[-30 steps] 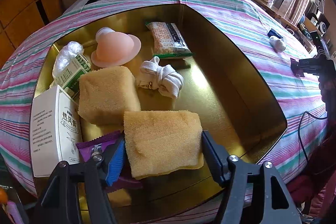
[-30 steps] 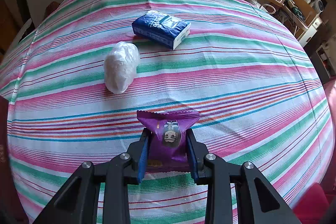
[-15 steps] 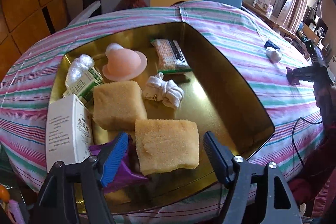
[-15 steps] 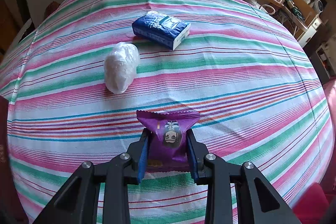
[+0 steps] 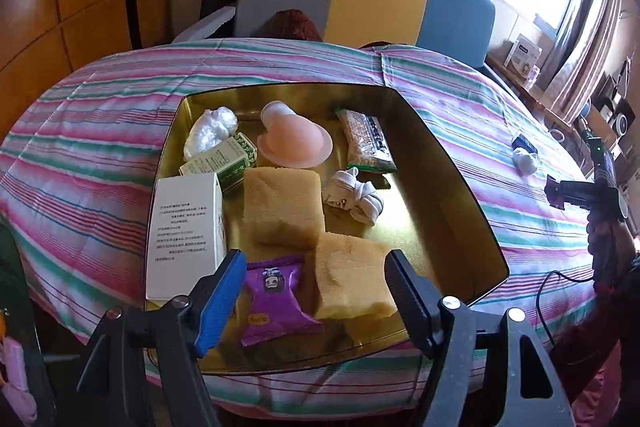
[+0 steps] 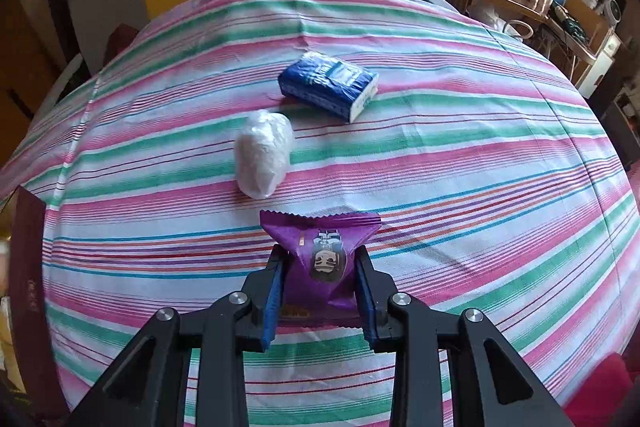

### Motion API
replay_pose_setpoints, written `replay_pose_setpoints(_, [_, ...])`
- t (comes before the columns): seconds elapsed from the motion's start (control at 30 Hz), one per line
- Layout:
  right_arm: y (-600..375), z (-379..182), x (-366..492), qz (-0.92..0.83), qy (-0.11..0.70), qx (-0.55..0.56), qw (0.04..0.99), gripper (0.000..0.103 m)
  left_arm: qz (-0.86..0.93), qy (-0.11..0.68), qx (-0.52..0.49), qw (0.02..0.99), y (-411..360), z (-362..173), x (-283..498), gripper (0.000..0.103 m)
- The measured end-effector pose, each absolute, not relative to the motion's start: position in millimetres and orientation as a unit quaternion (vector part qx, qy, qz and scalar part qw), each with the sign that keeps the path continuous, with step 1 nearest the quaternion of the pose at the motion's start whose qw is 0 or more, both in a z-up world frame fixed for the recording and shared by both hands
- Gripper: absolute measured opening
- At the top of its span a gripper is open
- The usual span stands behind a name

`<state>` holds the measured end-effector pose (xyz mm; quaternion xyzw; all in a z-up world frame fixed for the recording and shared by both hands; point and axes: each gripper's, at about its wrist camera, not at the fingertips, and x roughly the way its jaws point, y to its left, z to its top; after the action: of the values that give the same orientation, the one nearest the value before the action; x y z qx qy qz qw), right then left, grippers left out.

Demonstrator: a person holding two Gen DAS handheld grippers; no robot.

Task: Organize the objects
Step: 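Carry the purple snack packet into the tray and open the right gripper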

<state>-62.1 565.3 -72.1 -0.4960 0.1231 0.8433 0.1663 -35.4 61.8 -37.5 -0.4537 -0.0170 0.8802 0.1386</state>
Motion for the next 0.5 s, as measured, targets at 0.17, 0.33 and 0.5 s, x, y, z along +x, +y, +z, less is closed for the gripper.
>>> replay_pose_setpoints(0.17, [542,-60,-59,0.861,0.11,-0.482,0.12,0.033,0.879,-0.029,-0.455,0.137,51,-34,-34,0.07])
replay_pose_setpoints(0.33, [498,-45,-58,0.869,0.094,-0.481,0.067,0.033,0.888,-0.036,-0.442,0.125,37,-27,-33,0.069])
replay_pose_setpoints(0.5, [405,-7,-58,0.888,0.054,-0.454,-0.052,0.033,0.893,-0.043,-0.432,0.121,25,-22,-31,0.067])
